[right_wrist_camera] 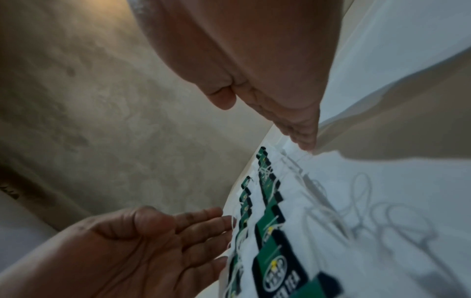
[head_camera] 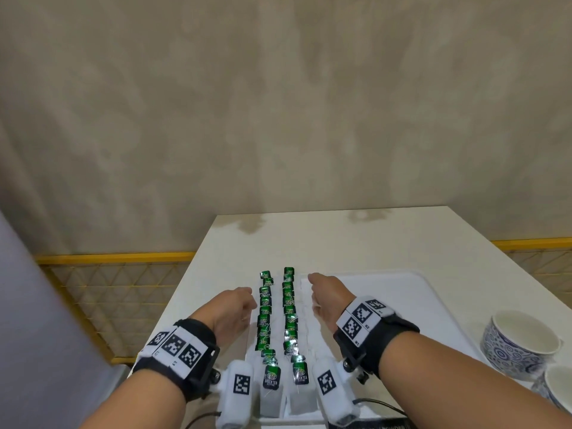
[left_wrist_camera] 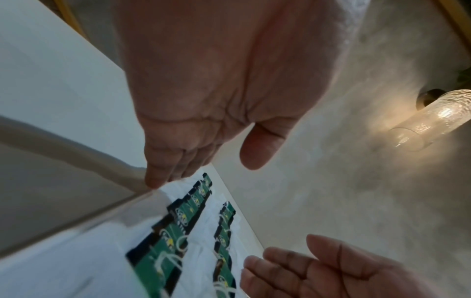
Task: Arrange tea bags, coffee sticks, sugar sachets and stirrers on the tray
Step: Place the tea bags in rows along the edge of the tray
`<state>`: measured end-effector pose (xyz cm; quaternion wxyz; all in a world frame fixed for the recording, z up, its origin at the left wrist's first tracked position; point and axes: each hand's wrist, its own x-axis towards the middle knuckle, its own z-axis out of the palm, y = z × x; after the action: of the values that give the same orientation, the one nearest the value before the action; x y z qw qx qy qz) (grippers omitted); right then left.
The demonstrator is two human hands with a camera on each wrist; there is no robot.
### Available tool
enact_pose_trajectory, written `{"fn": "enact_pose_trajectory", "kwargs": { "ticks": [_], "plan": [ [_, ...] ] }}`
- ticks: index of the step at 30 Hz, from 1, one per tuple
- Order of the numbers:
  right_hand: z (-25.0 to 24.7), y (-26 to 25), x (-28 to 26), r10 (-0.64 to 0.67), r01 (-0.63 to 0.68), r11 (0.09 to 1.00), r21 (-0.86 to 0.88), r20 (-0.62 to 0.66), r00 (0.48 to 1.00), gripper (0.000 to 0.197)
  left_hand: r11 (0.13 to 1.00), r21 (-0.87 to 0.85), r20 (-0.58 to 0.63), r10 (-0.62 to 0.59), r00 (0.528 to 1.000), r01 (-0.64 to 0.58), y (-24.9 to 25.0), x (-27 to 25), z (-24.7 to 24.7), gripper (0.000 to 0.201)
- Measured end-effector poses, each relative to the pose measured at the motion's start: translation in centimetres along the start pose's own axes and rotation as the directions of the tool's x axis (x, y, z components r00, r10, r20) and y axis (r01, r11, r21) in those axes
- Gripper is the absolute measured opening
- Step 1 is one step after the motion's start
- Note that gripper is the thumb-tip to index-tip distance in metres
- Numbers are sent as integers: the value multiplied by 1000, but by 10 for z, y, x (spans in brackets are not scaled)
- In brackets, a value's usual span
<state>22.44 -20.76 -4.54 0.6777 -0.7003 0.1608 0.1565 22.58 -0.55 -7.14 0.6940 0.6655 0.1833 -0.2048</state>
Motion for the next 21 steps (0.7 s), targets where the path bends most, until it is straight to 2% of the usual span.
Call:
{"fn": "enact_pose_trajectory", "kwargs": {
  "ticks": [6, 9, 12, 15, 18, 21],
  "plan": [
    [11, 1, 5, 14, -18, 999, 35, 86, 996, 47, 999, 50, -58, 2, 998, 1, 15, 14, 1, 24],
    [11, 0, 14, 2, -3, 1000, 17, 63, 998, 46, 997, 82, -65, 1, 998, 4, 26, 24, 2, 24],
    [7, -7, 24, -16, 16, 1000, 3, 14, 1000, 45, 985, 169, -49, 35, 998, -26, 38, 30, 8, 48],
    [6, -17, 30, -15, 15, 999, 33, 8, 1000, 45, 979, 198, 19, 39, 999, -42, 47, 37, 16, 41],
    [9, -23, 29, -7, 7, 1000, 29, 20, 1000, 46, 978, 202, 11, 51, 999, -52, 51, 42, 19, 39],
    [12, -24, 29, 1, -2, 999, 39, 23, 1000, 47, 979, 203, 16, 32, 999, -34, 52, 37, 22, 56]
  ]
}}
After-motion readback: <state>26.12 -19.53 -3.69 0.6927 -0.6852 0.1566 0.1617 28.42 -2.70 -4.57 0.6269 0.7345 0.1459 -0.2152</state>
